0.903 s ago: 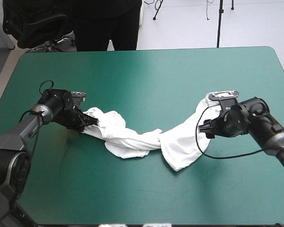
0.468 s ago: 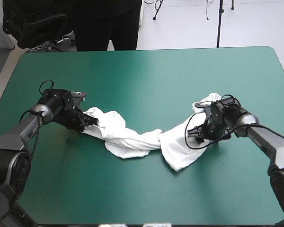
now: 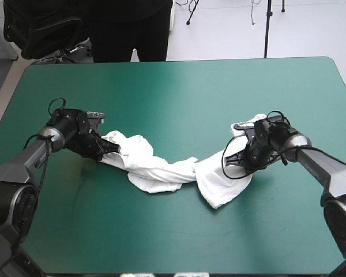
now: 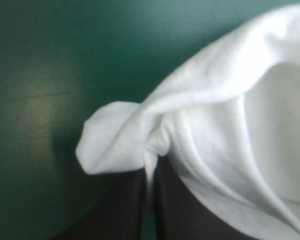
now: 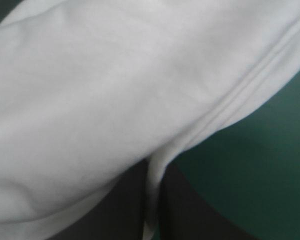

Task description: Fold the cloth

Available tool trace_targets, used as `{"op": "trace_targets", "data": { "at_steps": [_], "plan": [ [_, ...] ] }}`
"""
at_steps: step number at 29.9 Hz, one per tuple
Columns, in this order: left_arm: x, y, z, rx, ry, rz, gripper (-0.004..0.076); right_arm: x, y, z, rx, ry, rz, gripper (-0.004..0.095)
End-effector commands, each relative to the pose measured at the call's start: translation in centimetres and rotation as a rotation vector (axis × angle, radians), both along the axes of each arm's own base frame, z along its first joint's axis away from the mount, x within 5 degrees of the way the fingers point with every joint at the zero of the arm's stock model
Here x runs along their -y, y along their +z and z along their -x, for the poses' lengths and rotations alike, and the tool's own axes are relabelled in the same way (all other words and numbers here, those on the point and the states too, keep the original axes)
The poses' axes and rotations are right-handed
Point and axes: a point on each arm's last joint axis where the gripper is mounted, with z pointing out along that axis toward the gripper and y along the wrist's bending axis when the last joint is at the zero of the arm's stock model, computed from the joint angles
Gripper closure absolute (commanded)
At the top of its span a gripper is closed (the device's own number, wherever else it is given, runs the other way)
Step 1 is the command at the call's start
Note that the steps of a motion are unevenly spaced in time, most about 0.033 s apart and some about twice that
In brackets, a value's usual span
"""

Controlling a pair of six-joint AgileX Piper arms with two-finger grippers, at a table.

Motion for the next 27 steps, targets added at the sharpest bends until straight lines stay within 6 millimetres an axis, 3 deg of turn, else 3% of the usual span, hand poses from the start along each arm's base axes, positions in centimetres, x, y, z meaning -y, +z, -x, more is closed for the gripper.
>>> {"op": "trace_targets", "data": {
  "at_steps": [1,4,8,14,20,27],
  "plan": [
    [-0.2,1.4,-0.4,0.082,-0.017,-0.023,0.0733,-0.4,0.1,-0.1,0.006,-0.012,-0.041,0.0925],
    [-0.2,1.7,-0.5,0.082,-0.016,-0.023,0.0733,-0.4,2.5,-0.2,0.037,-0.007,-0.052,0.0925],
    [-0.2,3.4,-0.2,0.116,-0.015,-0.02,0.0733,-0.4,7.2,-0.1,0.113,0.002,-0.081,0.0925],
    [-0.5,8.5,1.6,0.263,-0.012,-0.002,0.0733,0.0,16.2,1.0,0.318,0.004,-0.154,0.0925],
    [-1.0,14.6,5.6,0.457,-0.009,0.022,0.0733,0.8,24.3,2.7,0.546,-0.008,-0.21,0.0925],
    [-1.8,24.4,11.9,0.799,-0.002,0.064,0.0733,2.2,31.9,5.0,0.808,-0.048,-0.243,0.0925]
  ]
}}
